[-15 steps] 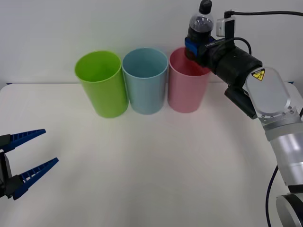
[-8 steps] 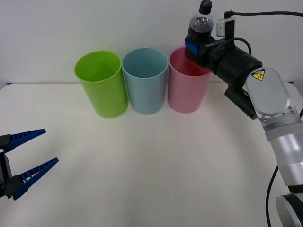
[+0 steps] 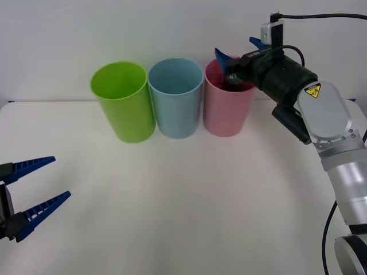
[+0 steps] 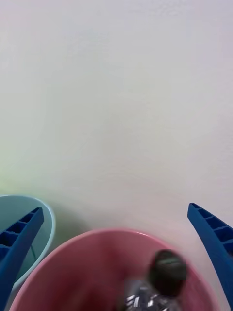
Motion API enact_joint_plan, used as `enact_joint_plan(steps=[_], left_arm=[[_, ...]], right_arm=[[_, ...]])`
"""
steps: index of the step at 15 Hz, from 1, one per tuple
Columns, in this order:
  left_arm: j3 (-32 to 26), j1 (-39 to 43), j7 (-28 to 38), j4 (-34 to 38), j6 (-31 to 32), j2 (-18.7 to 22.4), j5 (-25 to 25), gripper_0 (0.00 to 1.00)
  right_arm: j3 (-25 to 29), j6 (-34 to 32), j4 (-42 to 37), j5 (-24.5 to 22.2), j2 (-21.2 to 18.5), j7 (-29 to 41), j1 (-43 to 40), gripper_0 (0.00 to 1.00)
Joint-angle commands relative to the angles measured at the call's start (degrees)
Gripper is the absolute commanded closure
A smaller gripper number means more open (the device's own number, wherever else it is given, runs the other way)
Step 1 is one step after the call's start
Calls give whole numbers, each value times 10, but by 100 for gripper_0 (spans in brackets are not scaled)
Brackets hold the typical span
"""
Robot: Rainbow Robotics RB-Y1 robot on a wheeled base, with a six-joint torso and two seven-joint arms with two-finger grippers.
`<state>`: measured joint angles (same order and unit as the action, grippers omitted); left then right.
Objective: Grasp the object on the table and drop it into the matching bin: aluminum can to the light blue bin, PET bottle to the pink bin.
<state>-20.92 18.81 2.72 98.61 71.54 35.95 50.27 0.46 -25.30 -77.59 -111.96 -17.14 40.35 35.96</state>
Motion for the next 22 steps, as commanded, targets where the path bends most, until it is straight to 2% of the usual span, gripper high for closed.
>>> enact_joint_plan(steps=[1, 6, 11, 17, 21, 22], left_arm=[[0, 0, 0, 0, 0, 0, 0, 0], [0, 0, 0, 0, 0, 0, 0, 0], [0, 0, 0, 0, 0, 0, 0, 0], [0, 0, 0, 0, 0, 0, 0, 0], [0, 0, 0, 0, 0, 0, 0, 0], [0, 0, 0, 0, 0, 0, 0, 0]], right_arm=[[-1, 0, 0, 0, 0, 0, 0, 0], [1, -16, -19, 22, -5, 1, 0, 0], [3, -84, -120, 94, -32, 10, -42, 0], [47, -194, -353, 174, -79, 25, -219, 0], [67, -206, -458, 240, -113, 2, -353, 0], [78, -218, -462, 266, -113, -31, -378, 0]])
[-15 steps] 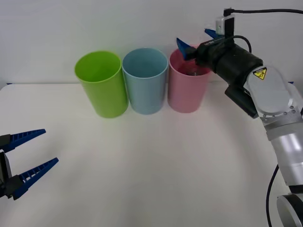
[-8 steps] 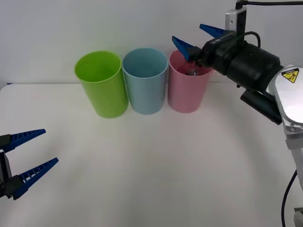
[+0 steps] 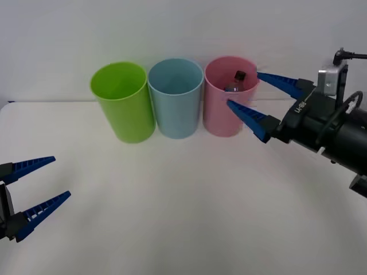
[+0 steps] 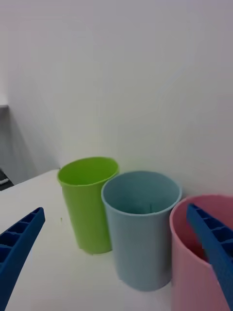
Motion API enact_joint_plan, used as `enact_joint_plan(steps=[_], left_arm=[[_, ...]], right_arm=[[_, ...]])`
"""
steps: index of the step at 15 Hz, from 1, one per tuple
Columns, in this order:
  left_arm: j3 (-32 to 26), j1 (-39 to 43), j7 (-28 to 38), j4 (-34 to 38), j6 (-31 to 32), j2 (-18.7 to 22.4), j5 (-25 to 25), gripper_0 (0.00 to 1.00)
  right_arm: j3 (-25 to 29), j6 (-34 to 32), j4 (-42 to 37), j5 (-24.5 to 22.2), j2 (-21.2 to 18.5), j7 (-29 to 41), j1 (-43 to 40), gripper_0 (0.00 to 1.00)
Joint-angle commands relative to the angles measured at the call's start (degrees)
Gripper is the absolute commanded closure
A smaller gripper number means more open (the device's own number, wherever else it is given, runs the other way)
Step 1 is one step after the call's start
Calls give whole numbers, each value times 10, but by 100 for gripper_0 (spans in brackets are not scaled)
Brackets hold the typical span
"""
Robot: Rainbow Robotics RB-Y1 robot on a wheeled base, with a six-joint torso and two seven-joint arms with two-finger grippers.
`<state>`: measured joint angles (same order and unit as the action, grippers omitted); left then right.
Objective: Grasp the object on the table and drop it into the matching bin: aluminum can to the light blue bin, PET bottle to the pink bin.
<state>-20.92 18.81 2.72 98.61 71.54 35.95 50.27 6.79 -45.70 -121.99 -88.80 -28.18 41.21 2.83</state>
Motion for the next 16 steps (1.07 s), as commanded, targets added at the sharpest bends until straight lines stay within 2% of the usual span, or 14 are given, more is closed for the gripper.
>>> enact_joint_plan(steps=[1, 7, 11, 16], left_arm=[[0, 0, 0, 0, 0, 0, 0, 0], [0, 0, 0, 0, 0, 0, 0, 0], [0, 0, 0, 0, 0, 0, 0, 0], [0, 0, 0, 0, 0, 0, 0, 0]], right_arm=[[26, -32, -18, 51, -3, -65, -67, 0], [85, -142, 4, 122, 12, -156, -128, 0], [125, -236, 34, 122, 39, -183, -145, 0], [128, -248, 40, 122, 38, -206, -185, 0]])
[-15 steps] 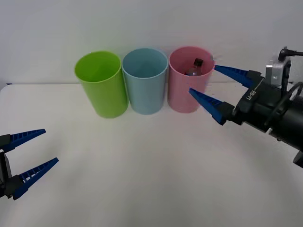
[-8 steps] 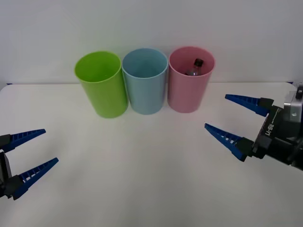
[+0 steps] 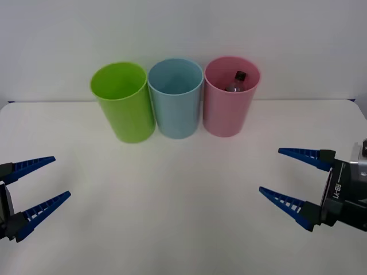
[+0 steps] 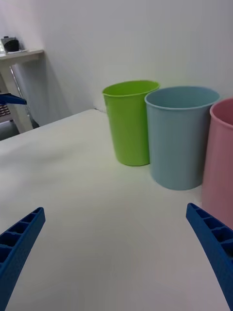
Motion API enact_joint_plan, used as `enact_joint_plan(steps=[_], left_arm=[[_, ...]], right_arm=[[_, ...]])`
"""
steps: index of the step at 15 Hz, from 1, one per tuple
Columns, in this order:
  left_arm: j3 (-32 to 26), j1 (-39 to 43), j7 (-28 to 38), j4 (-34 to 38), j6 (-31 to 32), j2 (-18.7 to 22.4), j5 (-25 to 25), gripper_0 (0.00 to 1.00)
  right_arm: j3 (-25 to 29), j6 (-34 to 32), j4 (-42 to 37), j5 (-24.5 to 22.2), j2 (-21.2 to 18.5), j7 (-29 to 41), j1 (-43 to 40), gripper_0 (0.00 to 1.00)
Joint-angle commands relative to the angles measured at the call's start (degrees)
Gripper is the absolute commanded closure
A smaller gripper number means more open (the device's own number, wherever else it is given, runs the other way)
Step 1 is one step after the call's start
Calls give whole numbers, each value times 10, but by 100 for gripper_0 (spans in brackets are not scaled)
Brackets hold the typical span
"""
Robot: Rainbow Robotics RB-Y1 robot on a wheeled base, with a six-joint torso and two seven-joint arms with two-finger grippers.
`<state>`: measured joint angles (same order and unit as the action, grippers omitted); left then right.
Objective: Grasp the object on the table and drop it into the matching bin: aluminum can to the light blue bin, PET bottle to the pink bin.
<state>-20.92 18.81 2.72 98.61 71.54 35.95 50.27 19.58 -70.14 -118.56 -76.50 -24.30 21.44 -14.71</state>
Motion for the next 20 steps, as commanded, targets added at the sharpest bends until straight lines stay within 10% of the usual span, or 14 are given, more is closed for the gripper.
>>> enact_joint_plan(steps=[1, 20], left_arm=[[0, 0, 0, 0, 0, 0, 0, 0], [0, 0, 0, 0, 0, 0, 0, 0]], right_arm=[[0, -4, 11, -1, 0, -13, -11, 0], [-1, -5, 32, -15, 0, -40, -50, 0]])
